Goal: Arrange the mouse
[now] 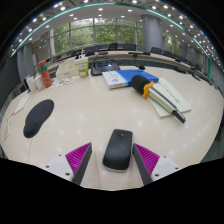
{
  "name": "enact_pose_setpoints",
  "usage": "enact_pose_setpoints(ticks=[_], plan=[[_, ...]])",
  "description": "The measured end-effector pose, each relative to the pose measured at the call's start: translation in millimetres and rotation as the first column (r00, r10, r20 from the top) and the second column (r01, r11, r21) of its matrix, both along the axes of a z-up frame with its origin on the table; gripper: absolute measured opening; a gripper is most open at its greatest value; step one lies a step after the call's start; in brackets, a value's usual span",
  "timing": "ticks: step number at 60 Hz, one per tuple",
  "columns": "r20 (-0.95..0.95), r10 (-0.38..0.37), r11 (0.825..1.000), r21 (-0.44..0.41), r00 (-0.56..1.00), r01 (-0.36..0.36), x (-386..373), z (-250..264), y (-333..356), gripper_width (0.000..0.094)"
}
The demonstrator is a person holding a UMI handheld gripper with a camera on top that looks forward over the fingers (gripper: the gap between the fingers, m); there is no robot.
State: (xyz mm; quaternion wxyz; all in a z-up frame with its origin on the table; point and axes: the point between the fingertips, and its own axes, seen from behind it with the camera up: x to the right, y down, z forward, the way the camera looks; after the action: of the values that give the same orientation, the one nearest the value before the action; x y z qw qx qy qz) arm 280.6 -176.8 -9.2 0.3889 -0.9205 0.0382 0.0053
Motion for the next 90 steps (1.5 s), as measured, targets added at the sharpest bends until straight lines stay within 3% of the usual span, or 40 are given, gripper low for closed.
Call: enact_pose_setpoints(ticks=[7, 12, 28, 38, 50, 64, 78, 87, 90], plan=[[0.058, 0.009, 1.0, -0.012, 0.998, -0.008, 7, -7, 13, 0.0689], [0.061, 0.026, 1.0, 0.0, 0.998, -0.026, 4, -7, 18, 0.0462], [0.1, 0.023, 1.0, -0.004, 0.995, -0.023, 0, 1, 21, 0.032], [0.111, -0.003, 0.994, 0.109, 0.994, -0.009, -45, 64, 49, 0.0317], [0.073, 0.049, 0.968, 0.241, 0.996, -0.065, -160, 129, 107, 0.0315], [0.021, 0.167, 0.968, 0.184, 0.986, -0.168, -302, 81, 158, 0.0315], [0.031, 0.166, 0.982, 0.085, 0.986, -0.168, -349, 9, 176, 0.0324], [0.04, 0.167, 0.984, 0.058, 0.985, -0.169, -350, 2, 175, 0.0473], [0.023, 0.171, 0.984, 0.039, 0.985, -0.171, -351, 4, 169, 0.0597]])
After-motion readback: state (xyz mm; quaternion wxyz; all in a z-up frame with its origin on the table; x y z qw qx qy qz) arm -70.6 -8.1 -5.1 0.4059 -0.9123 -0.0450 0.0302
